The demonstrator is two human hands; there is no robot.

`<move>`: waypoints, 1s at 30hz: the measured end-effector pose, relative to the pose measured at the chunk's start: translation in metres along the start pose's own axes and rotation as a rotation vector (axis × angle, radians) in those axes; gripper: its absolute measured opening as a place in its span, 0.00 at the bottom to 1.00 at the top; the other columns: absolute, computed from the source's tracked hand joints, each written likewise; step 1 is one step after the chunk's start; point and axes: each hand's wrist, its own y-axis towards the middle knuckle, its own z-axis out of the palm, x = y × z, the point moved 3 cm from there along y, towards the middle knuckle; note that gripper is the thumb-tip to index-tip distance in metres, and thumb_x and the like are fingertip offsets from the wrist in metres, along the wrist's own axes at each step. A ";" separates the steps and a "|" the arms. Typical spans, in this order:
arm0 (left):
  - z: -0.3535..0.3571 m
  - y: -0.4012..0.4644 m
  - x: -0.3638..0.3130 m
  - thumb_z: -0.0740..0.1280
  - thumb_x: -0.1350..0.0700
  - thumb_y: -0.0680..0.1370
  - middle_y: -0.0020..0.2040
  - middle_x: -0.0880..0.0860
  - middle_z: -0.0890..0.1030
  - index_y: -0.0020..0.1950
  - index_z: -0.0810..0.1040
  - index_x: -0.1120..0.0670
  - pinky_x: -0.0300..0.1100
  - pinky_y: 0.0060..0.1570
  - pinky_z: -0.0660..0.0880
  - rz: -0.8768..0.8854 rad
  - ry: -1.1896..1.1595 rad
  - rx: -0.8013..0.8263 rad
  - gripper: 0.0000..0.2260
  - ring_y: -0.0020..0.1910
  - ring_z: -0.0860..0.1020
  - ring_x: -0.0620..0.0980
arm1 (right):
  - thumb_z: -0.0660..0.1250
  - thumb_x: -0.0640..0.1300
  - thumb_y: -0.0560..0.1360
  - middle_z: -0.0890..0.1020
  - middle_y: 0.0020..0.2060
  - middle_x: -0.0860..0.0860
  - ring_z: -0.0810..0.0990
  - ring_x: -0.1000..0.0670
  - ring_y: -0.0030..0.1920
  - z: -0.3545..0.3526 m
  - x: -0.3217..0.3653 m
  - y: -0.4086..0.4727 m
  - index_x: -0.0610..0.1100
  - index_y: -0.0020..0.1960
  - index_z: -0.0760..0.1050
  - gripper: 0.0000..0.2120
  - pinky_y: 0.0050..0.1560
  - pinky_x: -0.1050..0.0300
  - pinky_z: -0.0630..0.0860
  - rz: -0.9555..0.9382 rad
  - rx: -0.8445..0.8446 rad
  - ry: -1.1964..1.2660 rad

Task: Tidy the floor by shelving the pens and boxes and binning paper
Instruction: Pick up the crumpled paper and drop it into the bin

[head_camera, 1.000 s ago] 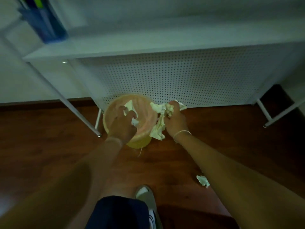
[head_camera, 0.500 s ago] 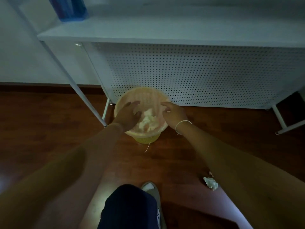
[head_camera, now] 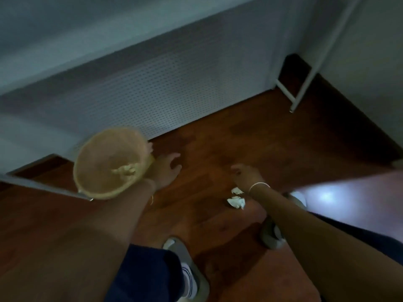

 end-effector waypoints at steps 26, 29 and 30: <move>0.336 0.116 -0.001 0.62 0.52 0.78 0.74 0.59 0.57 0.75 0.55 0.44 0.54 0.65 0.67 0.018 0.304 0.494 0.27 0.71 0.61 0.61 | 0.62 0.46 0.76 0.49 0.77 0.50 0.54 0.38 0.74 0.088 -0.200 0.187 0.60 0.74 0.50 0.32 0.66 0.41 0.67 -0.175 0.254 -0.627; 0.349 0.121 -0.003 0.61 0.52 0.78 0.71 0.57 0.61 0.74 0.58 0.43 0.52 0.62 0.68 -0.009 0.257 0.354 0.25 0.69 0.63 0.59 | 0.63 0.46 0.75 0.55 0.75 0.48 0.58 0.39 0.73 0.097 -0.209 0.196 0.56 0.73 0.56 0.29 0.65 0.44 0.68 -0.203 0.266 -0.642; 0.351 0.121 -0.003 0.60 0.52 0.78 0.69 0.56 0.64 0.73 0.59 0.43 0.51 0.60 0.69 -0.032 0.260 0.310 0.23 0.68 0.65 0.57 | 0.63 0.46 0.75 0.59 0.73 0.47 0.61 0.39 0.71 0.099 -0.213 0.198 0.53 0.72 0.60 0.27 0.63 0.46 0.69 -0.179 0.241 -0.606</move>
